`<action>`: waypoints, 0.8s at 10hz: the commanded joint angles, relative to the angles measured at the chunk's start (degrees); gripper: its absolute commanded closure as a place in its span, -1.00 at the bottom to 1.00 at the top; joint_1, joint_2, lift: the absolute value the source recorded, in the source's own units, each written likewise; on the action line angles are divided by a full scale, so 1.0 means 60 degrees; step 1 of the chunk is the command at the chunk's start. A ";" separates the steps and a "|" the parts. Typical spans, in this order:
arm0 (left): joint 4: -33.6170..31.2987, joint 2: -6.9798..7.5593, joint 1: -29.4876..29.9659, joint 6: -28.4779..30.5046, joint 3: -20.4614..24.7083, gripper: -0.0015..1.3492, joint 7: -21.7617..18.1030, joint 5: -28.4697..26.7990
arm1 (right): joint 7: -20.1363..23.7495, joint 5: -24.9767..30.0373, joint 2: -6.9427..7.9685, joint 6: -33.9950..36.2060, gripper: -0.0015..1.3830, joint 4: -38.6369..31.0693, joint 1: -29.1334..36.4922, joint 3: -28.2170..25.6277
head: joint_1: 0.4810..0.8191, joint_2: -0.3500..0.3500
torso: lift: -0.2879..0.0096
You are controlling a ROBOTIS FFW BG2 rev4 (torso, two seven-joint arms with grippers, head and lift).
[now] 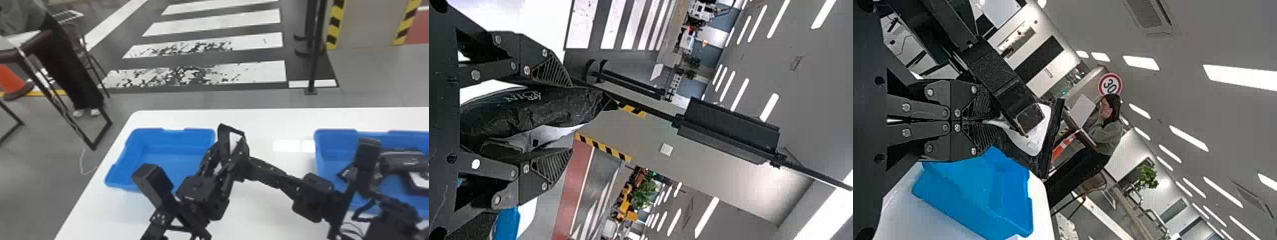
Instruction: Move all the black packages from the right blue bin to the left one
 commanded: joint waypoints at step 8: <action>0.3931 -0.0540 -0.2788 -0.1277 0.3183 0.81 0.0894 -0.4935 | 0.0073 -0.1185 0.0050 -0.1003 -0.83 0.0778 0.0280 0.0000 | 0.27 1.00 | 0.05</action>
